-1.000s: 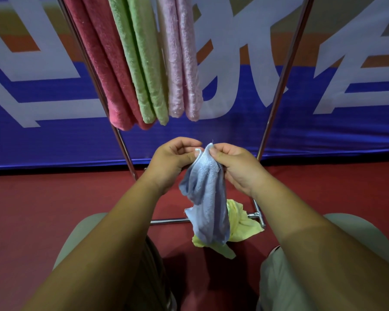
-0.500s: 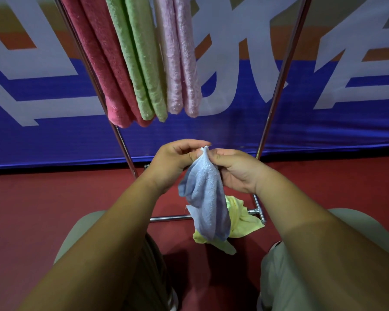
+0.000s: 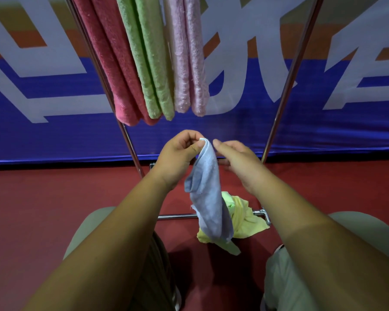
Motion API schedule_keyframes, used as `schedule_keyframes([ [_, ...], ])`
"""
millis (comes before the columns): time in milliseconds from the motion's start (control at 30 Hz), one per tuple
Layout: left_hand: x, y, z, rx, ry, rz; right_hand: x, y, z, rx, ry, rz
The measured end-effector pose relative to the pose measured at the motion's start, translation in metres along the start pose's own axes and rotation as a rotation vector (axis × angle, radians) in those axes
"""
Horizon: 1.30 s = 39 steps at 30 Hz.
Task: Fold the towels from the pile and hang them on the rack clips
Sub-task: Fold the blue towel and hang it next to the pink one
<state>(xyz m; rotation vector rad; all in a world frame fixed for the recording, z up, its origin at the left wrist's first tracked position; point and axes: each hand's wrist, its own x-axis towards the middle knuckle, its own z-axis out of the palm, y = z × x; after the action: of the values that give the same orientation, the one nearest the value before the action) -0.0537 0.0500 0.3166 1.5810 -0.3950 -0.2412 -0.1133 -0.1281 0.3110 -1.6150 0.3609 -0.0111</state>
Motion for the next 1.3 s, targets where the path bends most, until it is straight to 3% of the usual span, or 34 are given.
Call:
schedule_keyframes([
  [67,0.001,0.0,0.001,0.053,0.114,0.026,-0.001,-0.002,0.0,-0.068,0.082,-0.042],
  [133,0.003,-0.001,0.003,0.064,0.162,0.045,-0.005,-0.004,0.002,-0.09,0.05,-0.071],
  [233,0.003,-0.001,0.005,0.064,0.185,0.045,-0.014,-0.006,0.009,-0.177,-0.01,-0.078],
  [533,-0.002,0.007,0.01,0.072,0.227,0.026,-0.01,0.013,0.02,-0.49,0.05,-0.065],
  [767,-0.002,0.011,0.0,0.042,0.241,0.015,0.006,0.024,0.009,-0.472,0.131,0.038],
  [933,-0.003,0.015,-0.004,0.029,0.283,0.029,0.01,0.024,0.001,-0.377,0.233,0.029],
  [1100,-0.005,0.021,-0.007,-0.072,0.289,0.014,0.004,0.007,-0.01,-0.085,0.332,0.009],
  [1300,-0.005,0.053,-0.014,-0.108,0.267,0.061,-0.012,-0.029,-0.022,0.251,0.198,-0.081],
])
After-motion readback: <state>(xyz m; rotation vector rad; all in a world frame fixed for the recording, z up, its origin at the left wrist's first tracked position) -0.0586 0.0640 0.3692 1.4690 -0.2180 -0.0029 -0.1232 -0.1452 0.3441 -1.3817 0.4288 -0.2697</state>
